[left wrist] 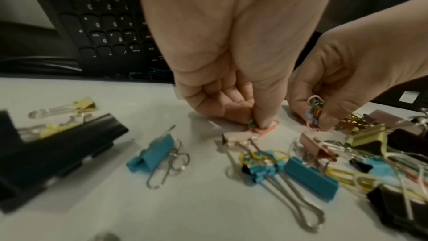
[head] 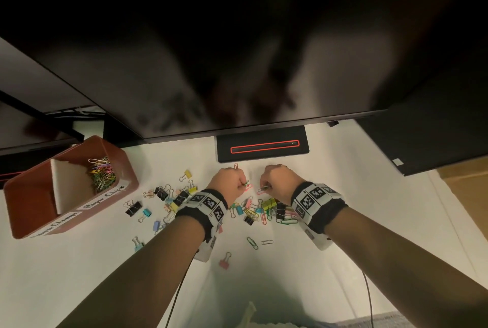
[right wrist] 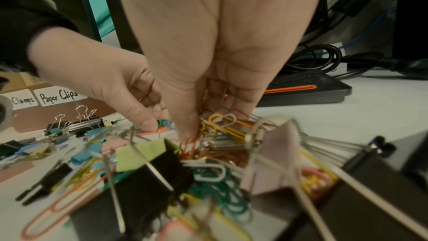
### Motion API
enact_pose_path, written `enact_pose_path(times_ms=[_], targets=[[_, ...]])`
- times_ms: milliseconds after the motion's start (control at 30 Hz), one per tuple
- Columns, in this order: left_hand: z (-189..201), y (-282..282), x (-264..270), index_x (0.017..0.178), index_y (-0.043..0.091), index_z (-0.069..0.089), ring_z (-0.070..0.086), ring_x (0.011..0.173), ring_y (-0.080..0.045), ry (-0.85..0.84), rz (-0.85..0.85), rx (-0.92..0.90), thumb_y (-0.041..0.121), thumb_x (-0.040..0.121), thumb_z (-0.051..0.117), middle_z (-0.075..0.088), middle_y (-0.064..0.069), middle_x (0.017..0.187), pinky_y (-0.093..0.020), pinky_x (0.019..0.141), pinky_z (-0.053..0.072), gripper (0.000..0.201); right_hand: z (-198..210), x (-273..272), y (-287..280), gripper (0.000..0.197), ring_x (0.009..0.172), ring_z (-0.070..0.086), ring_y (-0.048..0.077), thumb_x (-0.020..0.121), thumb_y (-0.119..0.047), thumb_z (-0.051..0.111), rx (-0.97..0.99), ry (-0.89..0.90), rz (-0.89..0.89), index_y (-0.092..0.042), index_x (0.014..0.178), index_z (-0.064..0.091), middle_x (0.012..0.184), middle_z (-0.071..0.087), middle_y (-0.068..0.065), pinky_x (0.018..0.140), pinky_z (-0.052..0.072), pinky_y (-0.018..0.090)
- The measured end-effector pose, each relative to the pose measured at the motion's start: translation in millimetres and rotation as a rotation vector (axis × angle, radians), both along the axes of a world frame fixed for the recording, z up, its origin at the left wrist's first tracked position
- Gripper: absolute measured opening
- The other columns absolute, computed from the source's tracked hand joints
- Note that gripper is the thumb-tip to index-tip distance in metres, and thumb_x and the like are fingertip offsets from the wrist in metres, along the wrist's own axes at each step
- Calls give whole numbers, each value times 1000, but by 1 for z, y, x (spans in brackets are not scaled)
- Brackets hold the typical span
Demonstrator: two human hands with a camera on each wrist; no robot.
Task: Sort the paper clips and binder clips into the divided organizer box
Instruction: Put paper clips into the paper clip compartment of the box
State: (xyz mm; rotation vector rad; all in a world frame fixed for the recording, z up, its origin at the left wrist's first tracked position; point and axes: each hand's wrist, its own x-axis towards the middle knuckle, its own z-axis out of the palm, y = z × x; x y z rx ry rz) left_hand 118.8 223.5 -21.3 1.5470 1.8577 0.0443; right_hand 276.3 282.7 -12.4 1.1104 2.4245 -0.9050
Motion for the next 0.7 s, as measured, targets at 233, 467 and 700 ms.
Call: enact_pose_path(times_ms=[233, 467, 700], targets=[[-5, 9, 1, 113, 3, 57, 56, 102, -28, 139, -165, -69, 13, 90, 54, 51, -14, 119, -32, 93, 46, 25, 13, 4, 3, 23, 104, 55, 26, 92, -16, 50, -14, 32, 33, -12, 109, 65, 114, 63, 10, 92, 45, 33], [-16, 0, -1, 117, 7, 50, 54, 105, -28, 228, -203, -7, 7, 88, 54, 55, -12, 115, -37, 91, 47, 29, 31, 4, -3, 21, 101, 54, 24, 92, -16, 50, 89, 162, 11, -13, 106, 66, 108, 65, 7, 89, 45, 32], [5, -11, -30, 107, 7, 59, 58, 96, -23, -12, 31, 149, 16, 91, 53, 61, -10, 106, -25, 85, 45, 20, 52, -22, -19, 19, 103, 53, 23, 91, -14, 53, 166, 292, -12, -12, 106, 65, 107, 64, 6, 90, 39, 29]])
